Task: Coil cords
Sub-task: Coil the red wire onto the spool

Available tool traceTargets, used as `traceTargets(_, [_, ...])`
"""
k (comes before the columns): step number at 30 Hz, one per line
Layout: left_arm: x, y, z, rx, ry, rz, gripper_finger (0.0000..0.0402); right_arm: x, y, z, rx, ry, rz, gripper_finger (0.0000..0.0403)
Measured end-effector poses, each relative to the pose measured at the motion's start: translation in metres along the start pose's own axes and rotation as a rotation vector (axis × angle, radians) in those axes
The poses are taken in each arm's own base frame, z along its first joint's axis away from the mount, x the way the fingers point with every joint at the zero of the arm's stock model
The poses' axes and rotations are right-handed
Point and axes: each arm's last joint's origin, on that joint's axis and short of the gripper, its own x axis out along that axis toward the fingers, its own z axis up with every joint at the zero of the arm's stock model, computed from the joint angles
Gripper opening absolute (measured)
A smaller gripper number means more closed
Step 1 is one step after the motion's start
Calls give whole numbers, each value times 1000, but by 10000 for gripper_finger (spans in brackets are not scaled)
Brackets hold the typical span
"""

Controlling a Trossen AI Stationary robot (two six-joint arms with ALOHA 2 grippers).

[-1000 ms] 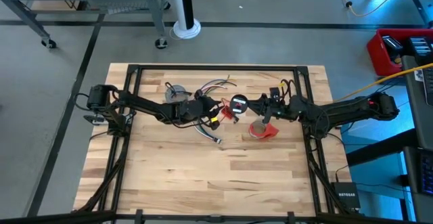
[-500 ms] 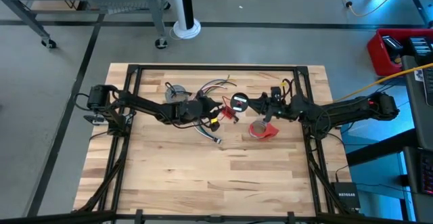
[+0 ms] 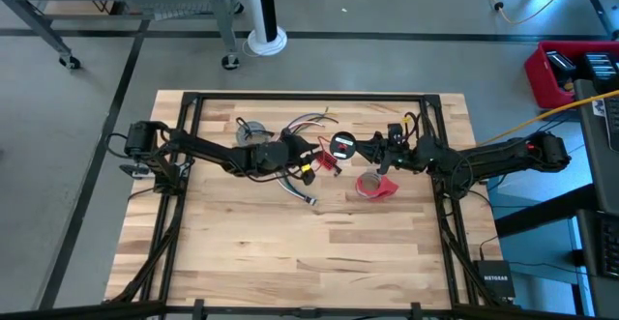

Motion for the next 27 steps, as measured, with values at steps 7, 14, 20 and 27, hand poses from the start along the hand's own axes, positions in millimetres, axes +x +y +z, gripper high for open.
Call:
traceTargets(7, [11,-4,-9,-41,-49,-21,98,0,0,0,-1,0,0,7])
traceTargets(14, [14,-3,-15,-51,-31,-13,98,0,0,0,-2,8,4,7])
traceTargets(20, [15,-3,-16,-67,-24,-12,98,0,0,0,-9,7,4,7])
traceTargets(27, [15,-3,-17,-69,-21,-11,93,0,0,0,-17,7,4,7])
